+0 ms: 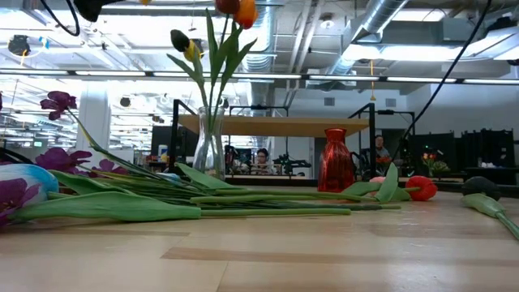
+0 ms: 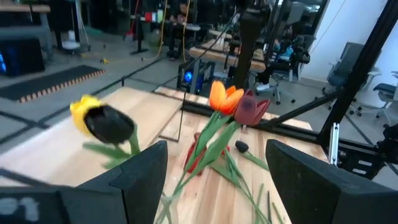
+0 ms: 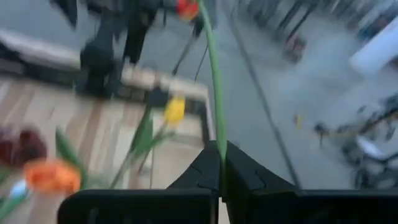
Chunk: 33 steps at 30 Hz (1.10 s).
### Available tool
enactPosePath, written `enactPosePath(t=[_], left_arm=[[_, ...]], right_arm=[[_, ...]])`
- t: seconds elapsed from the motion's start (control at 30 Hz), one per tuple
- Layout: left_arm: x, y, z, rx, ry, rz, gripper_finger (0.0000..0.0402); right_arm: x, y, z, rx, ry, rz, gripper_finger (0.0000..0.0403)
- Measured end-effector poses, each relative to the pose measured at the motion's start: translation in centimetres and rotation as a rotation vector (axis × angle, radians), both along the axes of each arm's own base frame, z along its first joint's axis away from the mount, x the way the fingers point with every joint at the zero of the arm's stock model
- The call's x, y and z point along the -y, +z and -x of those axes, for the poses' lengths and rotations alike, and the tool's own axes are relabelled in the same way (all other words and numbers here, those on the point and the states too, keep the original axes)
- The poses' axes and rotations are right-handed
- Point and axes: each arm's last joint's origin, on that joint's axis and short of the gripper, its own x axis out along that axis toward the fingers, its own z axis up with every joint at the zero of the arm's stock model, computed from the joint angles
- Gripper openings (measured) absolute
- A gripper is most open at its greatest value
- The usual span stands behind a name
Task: Pick and place flowers into a vace then onto a shelf
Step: Put the yellow tulip into the transparent vase
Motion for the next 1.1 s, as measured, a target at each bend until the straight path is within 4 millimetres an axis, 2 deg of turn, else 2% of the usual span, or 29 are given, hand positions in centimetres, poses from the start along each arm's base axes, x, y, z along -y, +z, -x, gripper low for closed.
enactPosePath(t=[0.2, 0.3, 0.47, 0.7, 0.87, 1.1], left_arm=[[0.0, 1.5, -0.6, 0.133, 0.006, -0.067, 0.0261], [0.0, 2.6, -1.1, 0.222, 0.011, -0.121, 0.0261], [0.0, 4.3, -2.3, 0.378, 0.03, -0.211, 0.0261], [0.1, 5.7, -4.3, 0.516, 0.034, -0.274, 0.0261], [0.1, 6.1, -4.8, 0.562, 0.041, -0.273, 0.0261], [0.1, 6.7, -4.4, 0.631, 0.049, -0.282, 0.0261]], right_arm=[[-0.8, 2.3, -1.1, 0.265, 0.015, -0.009, 0.0], [-1.2, 2.6, -2.0, 0.346, 0.04, -0.055, 0.0], [-2.6, 0.8, -5.6, 0.383, 0.114, -0.15, 0.0], [-4.7, -2.4, -9.9, 0.36, 0.172, -0.158, 0.0], [-5.3, -3.5, -11.0, 0.339, 0.188, -0.165, 0.0], [-6.6, -4.3, -11.7, 0.317, 0.216, -0.162, 0.0]])
